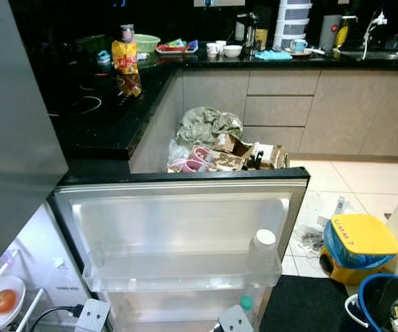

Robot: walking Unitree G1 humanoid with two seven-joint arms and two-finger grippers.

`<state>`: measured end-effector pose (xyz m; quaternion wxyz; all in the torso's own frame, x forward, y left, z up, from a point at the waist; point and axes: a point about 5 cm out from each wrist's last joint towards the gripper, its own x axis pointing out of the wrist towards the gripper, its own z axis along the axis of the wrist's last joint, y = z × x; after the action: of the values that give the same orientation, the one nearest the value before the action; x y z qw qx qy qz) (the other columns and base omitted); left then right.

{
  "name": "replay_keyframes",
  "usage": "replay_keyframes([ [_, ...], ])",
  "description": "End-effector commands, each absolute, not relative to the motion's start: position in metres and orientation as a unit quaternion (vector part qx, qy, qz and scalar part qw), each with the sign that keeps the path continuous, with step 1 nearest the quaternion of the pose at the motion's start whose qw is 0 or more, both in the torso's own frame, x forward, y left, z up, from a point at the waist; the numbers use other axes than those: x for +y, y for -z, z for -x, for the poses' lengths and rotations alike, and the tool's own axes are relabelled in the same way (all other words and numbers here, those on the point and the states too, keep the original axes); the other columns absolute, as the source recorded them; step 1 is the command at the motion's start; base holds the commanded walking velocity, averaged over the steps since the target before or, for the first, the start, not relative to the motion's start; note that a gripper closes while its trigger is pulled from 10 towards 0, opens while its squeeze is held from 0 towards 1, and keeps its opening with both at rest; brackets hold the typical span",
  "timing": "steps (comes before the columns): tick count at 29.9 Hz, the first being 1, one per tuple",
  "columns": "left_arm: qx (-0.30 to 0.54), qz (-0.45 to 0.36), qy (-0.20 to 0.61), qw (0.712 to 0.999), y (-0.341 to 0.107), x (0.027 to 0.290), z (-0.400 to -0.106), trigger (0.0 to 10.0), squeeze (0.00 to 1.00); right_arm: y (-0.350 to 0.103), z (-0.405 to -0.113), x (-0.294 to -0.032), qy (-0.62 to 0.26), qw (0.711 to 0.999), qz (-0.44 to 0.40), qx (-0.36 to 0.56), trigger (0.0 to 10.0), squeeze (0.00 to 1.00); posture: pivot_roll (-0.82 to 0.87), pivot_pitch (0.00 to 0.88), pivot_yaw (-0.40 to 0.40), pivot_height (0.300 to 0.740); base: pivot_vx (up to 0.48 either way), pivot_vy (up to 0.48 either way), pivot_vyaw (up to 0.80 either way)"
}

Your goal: Restocking fridge

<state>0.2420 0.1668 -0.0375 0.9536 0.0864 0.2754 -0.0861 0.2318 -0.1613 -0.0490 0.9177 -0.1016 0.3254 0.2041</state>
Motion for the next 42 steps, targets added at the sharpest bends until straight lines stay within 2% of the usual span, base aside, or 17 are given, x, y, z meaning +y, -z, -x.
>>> replay_keyframes([
  [1,0.289,-0.098,0.090,0.948,0.042,0.171,-0.237,10.0,0.00,0.050,-0.230,-0.159,-0.212,0.916,0.106,0.323,10.0,0.00,-0.03,0.112,0.030,0.740,0.000,-0.480,0.80],
  [6,0.287,-0.093,0.087,0.949,0.042,0.170,-0.237,10.0,0.00,0.050,-0.230,-0.160,-0.202,0.919,0.099,0.325,10.0,0.00,-0.03,0.114,0.032,0.740,0.000,-0.449,0.64],
  [31,0.289,-0.101,0.072,0.949,0.040,0.175,-0.240,10.0,0.00,0.045,-0.234,-0.157,-0.205,0.927,0.085,0.302,10.0,0.00,-0.03,0.117,0.045,0.740,0.000,0.000,0.00],
  [34,0.290,-0.098,0.072,0.949,0.040,0.174,-0.240,10.0,0.00,0.040,-0.239,-0.151,-0.219,0.932,0.057,0.284,10.0,0.00,-0.04,0.116,0.049,0.740,0.000,0.000,0.00],
  [35,0.290,-0.096,0.072,0.949,0.040,0.174,-0.240,10.0,0.00,0.034,-0.243,-0.142,-0.250,0.932,0.024,0.260,10.0,0.00,-0.04,0.116,0.050,0.740,0.000,0.000,0.00],
  [42,0.289,-0.095,0.073,0.950,0.039,0.173,-0.242,10.0,0.00,0.028,-0.248,-0.130,-0.285,0.927,0.039,0.241,10.0,0.00,-0.04,0.109,0.050,0.740,0.000,0.000,0.00],
])
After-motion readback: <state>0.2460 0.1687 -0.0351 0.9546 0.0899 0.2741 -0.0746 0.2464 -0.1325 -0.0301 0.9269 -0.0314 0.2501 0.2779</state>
